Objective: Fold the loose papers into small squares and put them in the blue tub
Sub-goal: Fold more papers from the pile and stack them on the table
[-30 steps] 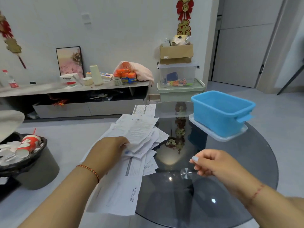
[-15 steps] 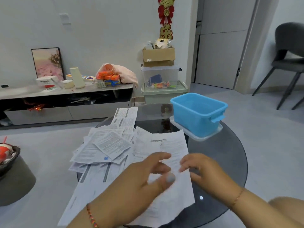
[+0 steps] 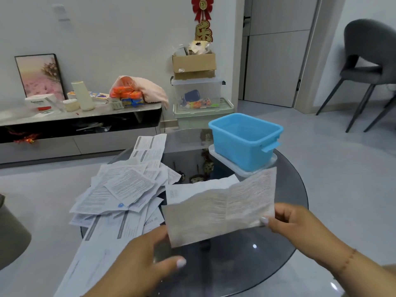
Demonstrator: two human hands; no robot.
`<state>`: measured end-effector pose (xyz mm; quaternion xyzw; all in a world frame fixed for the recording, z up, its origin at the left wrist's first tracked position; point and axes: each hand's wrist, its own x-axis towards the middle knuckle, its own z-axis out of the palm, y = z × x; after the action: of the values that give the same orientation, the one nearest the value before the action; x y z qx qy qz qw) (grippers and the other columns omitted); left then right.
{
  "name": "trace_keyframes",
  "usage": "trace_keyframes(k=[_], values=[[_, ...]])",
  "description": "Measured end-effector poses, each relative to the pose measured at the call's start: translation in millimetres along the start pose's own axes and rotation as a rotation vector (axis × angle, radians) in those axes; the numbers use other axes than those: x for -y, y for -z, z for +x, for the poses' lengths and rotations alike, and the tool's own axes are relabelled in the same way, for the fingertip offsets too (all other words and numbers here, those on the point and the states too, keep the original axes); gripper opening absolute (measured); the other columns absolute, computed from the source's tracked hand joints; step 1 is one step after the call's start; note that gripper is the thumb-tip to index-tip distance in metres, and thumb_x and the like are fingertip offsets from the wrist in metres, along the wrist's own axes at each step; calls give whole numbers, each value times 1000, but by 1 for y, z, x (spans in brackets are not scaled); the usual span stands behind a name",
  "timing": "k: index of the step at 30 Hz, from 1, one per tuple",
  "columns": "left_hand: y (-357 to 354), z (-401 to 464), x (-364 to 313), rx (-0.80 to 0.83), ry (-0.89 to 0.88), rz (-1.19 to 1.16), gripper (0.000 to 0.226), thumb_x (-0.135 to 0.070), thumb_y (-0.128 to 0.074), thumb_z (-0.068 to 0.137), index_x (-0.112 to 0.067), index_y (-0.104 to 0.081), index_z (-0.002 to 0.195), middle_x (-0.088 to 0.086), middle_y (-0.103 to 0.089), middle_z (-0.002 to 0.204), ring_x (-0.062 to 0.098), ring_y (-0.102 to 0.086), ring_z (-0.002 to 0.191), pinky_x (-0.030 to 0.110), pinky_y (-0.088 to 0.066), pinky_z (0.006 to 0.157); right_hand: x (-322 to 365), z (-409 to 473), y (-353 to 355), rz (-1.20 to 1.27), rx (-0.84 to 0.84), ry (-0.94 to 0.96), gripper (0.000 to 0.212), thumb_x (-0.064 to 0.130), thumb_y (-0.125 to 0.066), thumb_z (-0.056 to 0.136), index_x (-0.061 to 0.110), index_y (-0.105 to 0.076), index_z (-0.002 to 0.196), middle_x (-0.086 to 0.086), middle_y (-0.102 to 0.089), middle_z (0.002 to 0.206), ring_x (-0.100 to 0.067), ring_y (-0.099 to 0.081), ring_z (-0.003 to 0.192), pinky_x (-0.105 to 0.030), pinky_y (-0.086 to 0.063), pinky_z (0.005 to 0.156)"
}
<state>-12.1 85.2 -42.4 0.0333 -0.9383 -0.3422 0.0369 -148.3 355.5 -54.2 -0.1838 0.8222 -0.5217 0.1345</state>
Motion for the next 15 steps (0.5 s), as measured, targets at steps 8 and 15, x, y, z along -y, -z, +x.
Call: trace_keyframes(k=[8,15], values=[[-32,2,1,-323,209,-148,10,-32,-65,84,-35,-65,75,-28,-67,71,-10,-59,75,16,-40,65,6,4,-6,-113,-79,35,29,19,-60,90,31,-60,64,25,-59,50,7,-50,45,-4,-36,47],[-36,7,1,-390,312,-152,30,-31,-68,83,-37,-46,102,-29,-66,69,-2,-62,74,11,-37,66,-7,22,-15,-277,-171,-26,13,31,-69,83,27,-58,88,13,-66,61,0,-59,56,-25,-48,60]])
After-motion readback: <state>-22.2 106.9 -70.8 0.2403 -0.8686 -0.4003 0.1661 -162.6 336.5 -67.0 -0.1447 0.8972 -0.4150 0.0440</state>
